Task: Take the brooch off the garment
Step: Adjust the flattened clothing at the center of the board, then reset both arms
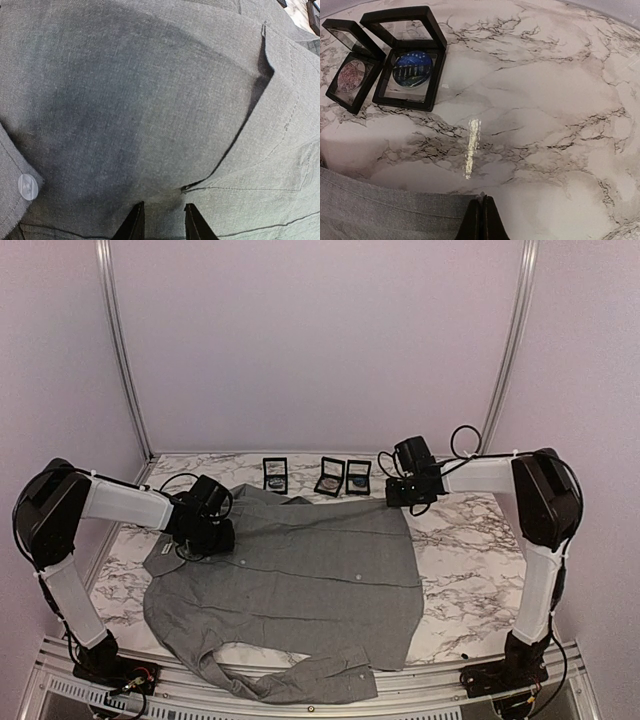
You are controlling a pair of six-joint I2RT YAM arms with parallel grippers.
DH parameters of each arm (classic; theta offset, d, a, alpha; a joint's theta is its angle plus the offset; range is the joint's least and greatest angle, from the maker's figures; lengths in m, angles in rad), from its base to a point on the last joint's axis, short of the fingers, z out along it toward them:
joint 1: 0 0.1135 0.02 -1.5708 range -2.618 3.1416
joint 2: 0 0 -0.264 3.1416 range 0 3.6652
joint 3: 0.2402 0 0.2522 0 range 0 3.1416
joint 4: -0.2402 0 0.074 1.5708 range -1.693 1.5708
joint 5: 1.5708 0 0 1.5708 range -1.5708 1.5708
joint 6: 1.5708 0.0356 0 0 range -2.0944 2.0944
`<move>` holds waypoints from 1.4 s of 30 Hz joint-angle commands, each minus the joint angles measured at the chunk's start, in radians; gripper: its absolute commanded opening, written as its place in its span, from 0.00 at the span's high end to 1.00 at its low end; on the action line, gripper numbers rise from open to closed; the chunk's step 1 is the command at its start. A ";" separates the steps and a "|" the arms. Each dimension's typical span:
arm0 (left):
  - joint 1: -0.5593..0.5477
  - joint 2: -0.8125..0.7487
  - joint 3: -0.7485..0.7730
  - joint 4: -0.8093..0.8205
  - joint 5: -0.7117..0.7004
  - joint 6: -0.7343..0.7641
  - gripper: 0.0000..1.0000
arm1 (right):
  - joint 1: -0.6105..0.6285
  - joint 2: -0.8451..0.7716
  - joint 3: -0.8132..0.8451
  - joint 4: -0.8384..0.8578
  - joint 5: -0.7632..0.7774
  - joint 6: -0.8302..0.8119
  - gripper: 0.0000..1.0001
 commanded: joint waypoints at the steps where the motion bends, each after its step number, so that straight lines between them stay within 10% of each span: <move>1: 0.007 0.005 -0.030 -0.062 0.026 0.001 0.72 | -0.021 0.026 0.012 -0.002 -0.011 0.015 0.98; 12: 0.007 -0.115 0.059 -0.123 0.025 0.021 0.71 | 0.033 -0.102 -0.016 -0.044 -0.033 -0.006 0.53; 27: -0.008 -0.445 -0.097 -0.135 0.065 0.028 0.65 | 0.206 -0.470 -0.300 0.005 -0.129 0.092 0.30; 29: -0.017 -0.507 -0.127 -0.126 0.076 0.037 0.60 | 0.209 -0.543 -0.350 0.017 -0.140 0.117 0.03; 42: -0.039 -0.823 -0.199 -0.146 0.081 0.068 0.25 | 0.209 -1.046 -0.560 -0.062 -0.099 0.225 0.02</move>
